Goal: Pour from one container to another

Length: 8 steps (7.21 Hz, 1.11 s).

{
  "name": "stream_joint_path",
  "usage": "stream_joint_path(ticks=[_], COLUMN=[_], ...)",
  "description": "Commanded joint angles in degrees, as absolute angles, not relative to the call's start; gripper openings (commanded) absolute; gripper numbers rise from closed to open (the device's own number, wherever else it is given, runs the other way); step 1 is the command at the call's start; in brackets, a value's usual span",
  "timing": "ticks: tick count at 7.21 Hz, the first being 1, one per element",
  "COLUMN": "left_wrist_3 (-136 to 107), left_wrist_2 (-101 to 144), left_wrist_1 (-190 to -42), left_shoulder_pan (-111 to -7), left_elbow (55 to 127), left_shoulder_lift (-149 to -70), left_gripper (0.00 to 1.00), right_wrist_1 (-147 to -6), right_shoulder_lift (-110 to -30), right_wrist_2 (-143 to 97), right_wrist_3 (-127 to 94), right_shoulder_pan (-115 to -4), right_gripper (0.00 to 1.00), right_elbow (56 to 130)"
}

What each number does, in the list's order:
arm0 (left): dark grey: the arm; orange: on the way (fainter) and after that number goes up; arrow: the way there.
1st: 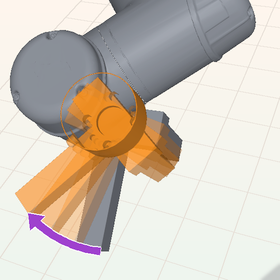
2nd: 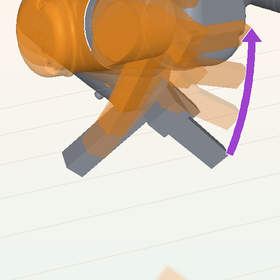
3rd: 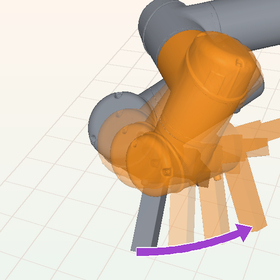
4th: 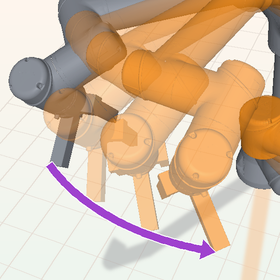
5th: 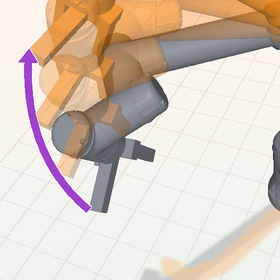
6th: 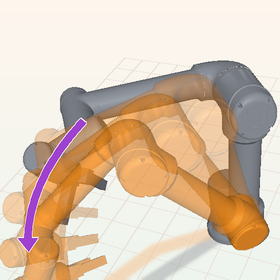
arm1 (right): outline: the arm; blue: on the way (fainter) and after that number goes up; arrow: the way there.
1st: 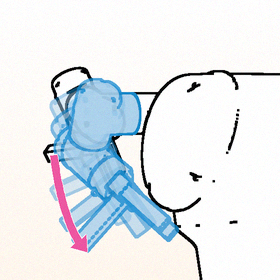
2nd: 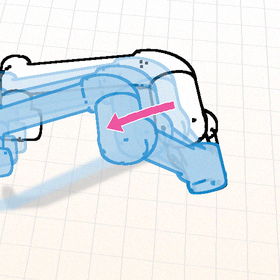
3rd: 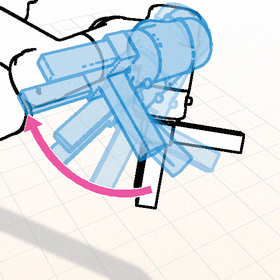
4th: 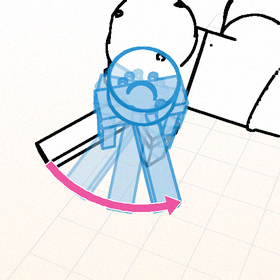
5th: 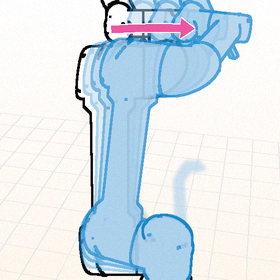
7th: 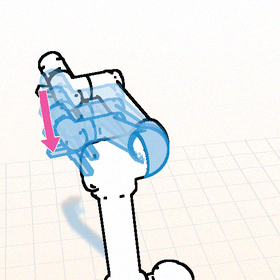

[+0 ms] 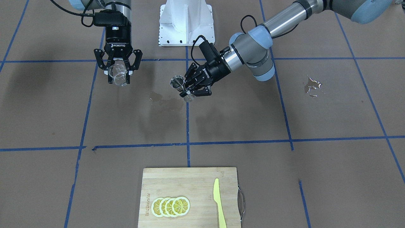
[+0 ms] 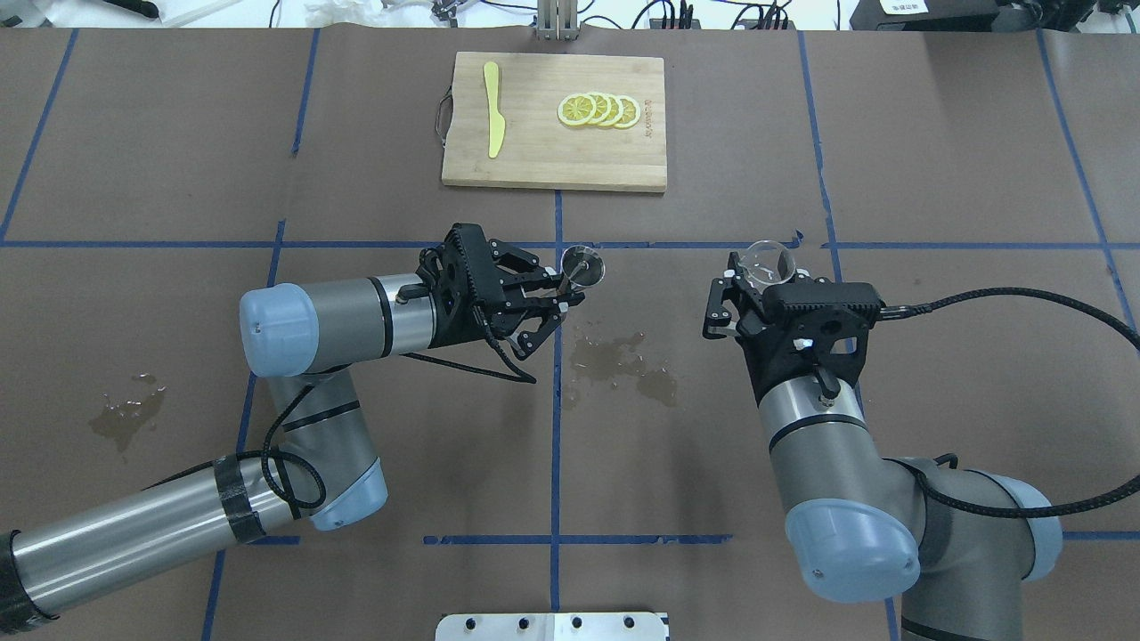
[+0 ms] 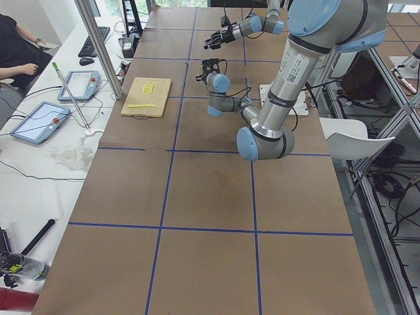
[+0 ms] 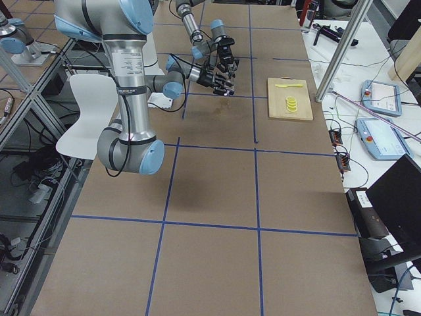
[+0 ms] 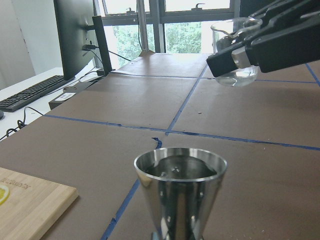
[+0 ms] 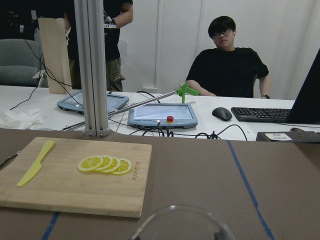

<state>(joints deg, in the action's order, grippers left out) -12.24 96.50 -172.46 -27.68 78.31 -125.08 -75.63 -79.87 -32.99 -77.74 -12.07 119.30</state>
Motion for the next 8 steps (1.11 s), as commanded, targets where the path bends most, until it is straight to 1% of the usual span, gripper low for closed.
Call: stream_joint_path(ticks=[1,2,4,6,8], left_wrist_3=[-12.22,-12.22,-16.22,-19.95,-28.54], left_wrist_2=[96.5,96.59,96.5,94.5,86.53], left_wrist_1=[-172.53,-172.53,-172.7,-173.67,-179.0], left_shoulder_pan=[-27.69,-27.69,-27.86,-28.21,-28.04], left_elbow=[78.31,78.31,78.57,81.54,83.75], left_shoulder_lift=[-125.07,-124.89,-124.89,-124.28,-119.47], left_gripper=[0.0,0.0,0.0,0.0,0.0], right_wrist_1=[-74.71,-74.79,-74.88,-74.88,-74.88], right_shoulder_lift=[-85.32,-86.91,-86.14,-84.65,-84.03], right_wrist_2=[-31.47,-30.16,-30.06,-30.06,-30.06], right_wrist_3=[-82.6,-85.14,-84.29,-82.53,-82.53], right_shoulder_pan=[-11.43,-10.38,-10.02,-9.93,-9.84], right_gripper=[0.0,0.0,0.0,0.0,0.0], right_elbow=[118.39,117.43,117.68,117.6,117.42])
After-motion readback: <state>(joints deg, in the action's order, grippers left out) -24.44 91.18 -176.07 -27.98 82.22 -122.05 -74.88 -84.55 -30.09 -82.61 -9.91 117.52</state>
